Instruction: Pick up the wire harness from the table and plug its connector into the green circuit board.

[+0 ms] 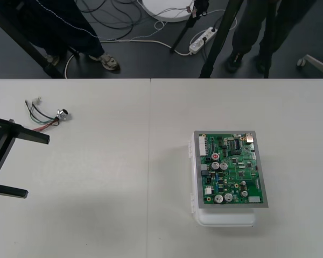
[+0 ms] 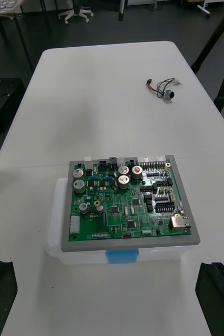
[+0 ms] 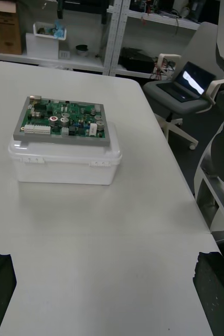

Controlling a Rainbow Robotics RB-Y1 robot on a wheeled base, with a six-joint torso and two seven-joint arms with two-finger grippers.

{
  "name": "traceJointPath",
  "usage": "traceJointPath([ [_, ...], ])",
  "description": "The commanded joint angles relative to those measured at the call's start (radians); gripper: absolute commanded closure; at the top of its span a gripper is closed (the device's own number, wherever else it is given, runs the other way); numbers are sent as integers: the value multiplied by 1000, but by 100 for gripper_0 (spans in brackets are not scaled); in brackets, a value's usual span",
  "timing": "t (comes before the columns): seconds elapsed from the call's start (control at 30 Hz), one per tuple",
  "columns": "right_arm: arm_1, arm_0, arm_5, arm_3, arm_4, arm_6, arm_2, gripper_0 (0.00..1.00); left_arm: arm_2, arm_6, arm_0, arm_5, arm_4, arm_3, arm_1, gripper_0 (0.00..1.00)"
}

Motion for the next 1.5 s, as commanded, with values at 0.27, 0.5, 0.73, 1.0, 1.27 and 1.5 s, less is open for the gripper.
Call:
traceJointPath([
  [0.27, 52, 54, -9, 6, 14, 32, -8, 0, 0, 61, -27, -44, -13, -13, 19, 0],
  [0.5, 51, 58, -9, 6, 11, 40, -7, 0, 0, 44, -73, -48, -52, -13, 19, 0],
  [0.73, 52, 81, 14, 6, -6, 49, -7, 0, 0, -28, -145, -67, -110, 0, 21, 0],
  [1.0, 51, 167, 74, 6, -70, 66, 18, 0, 0, -180, -253, -134, -190, 90, 21, 0],
  [1.27, 52, 175, 101, 6, -99, 92, 36, 0, -14, -316, -369, -137, -283, 177, 21, 0],
  [1.5, 51, 156, 126, 44, -199, 197, 119, 0, -149, -465, -488, -137, -290, 279, 42, 0],
])
